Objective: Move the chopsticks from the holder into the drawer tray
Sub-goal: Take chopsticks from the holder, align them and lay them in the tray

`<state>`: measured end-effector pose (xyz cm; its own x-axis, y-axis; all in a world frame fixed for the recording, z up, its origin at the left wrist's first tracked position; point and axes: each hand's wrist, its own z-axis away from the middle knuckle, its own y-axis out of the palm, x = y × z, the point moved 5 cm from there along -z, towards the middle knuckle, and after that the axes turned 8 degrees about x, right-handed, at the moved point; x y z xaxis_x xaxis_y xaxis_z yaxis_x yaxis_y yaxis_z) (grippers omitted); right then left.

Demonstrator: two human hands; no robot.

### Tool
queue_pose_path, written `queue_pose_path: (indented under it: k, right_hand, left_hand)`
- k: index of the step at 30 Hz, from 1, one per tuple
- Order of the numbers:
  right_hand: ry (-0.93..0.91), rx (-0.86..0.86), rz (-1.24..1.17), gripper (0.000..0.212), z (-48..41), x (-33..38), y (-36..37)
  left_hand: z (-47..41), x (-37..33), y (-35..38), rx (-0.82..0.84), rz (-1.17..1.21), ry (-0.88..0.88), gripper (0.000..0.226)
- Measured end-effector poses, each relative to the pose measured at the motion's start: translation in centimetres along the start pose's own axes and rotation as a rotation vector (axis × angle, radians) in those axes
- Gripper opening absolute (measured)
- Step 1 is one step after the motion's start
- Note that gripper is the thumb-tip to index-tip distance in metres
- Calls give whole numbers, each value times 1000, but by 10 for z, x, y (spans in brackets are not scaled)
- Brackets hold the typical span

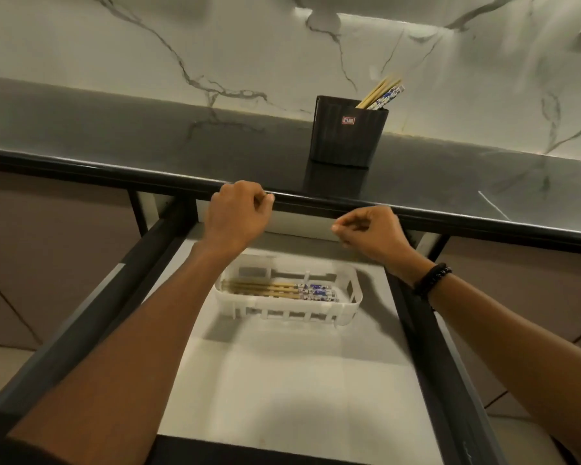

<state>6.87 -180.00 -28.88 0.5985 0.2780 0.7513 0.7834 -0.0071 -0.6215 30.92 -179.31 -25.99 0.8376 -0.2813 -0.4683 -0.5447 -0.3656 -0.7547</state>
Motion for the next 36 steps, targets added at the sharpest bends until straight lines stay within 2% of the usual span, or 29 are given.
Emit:
queue_pose_path:
  k: [4,8,11,15,18,19,21,22,26,28,33,36]
  right_hand:
    - [17,-129,-135,17,-22,12,-40]
    - [52,-262,-257,22,-55,15,-71]
    - [65,-340,-300,29,-85,13,-92]
    - [145,-419,-339,49,-134,6,-118]
    - [187,-439,-382,60,-168,2,-131]
    - [203,-429,-404,56,-177,0,-133]
    - [229,-408,-443,29,-192,-2,-137]
    - [241,-409,-459,24,-200,-2,-139]
    - [276,-425,-471,24,-219,-4,-145]
    - [268,-447,-476,17,-226,-5,-147]
    - [186,-679,-275,19,-231,9,-159]
    - [119,-642,-255,23,-238,23,-160]
  left_hand:
    - [-13,-25,-10,-92,106,136,26]
    - [-33,-34,-6,-34,71,156,26]
    - [-58,-34,3,94,-8,87,32]
    - [-92,-28,15,324,-270,-14,44]
    - [-111,-30,16,419,-391,-39,45]
    - [-113,-31,16,449,-403,-44,47]
    - [-120,-33,17,506,-417,-52,49]
    - [-125,-33,19,527,-420,-54,49]
    - [-134,-33,21,633,-397,-76,50]
    - [-139,-35,23,687,-392,-89,49]
    - [-146,-38,26,754,-364,-113,50]
    - [-149,-36,29,785,-348,-117,51]
